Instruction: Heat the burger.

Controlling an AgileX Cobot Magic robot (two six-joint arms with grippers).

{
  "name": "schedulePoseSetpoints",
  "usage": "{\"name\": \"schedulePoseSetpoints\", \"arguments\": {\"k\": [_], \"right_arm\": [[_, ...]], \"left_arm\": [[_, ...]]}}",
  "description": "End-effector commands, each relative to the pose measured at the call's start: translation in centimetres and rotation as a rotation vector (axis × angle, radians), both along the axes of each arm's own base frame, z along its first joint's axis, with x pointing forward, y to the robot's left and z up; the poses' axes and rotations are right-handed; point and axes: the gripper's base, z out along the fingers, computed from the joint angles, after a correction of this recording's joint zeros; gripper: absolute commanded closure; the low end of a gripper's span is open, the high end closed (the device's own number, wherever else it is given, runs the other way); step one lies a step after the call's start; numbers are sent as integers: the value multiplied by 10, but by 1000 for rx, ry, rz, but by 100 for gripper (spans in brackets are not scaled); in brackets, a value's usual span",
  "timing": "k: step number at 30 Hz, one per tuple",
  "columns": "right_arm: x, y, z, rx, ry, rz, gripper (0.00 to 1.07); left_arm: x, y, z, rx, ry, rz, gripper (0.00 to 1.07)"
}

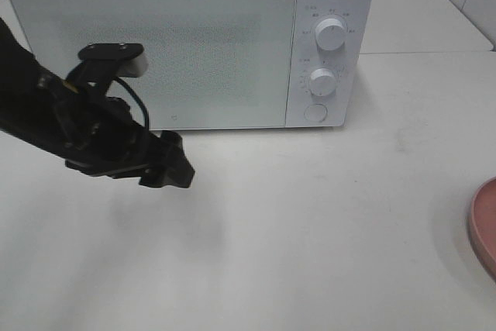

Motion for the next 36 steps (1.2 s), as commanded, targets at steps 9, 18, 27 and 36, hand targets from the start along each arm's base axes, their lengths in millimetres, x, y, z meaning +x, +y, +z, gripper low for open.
{"name": "schedulePoseSetpoints", "arguments": {"k": [9,18,27,36], "right_arm": [[-3,0,0,-9,-32,-2,32],[-3,0,0,-9,-32,-2,32],[-3,0,0,-9,-32,-2,32],[-3,0,0,-9,-32,-2,32]], "left_arm": [[-12,107,60,136,57,200,16],[-45,142,103,137,-33,347,16],[-104,154,114,143,-177,387,16],[-170,167,104,129,-350,444,16]]}}
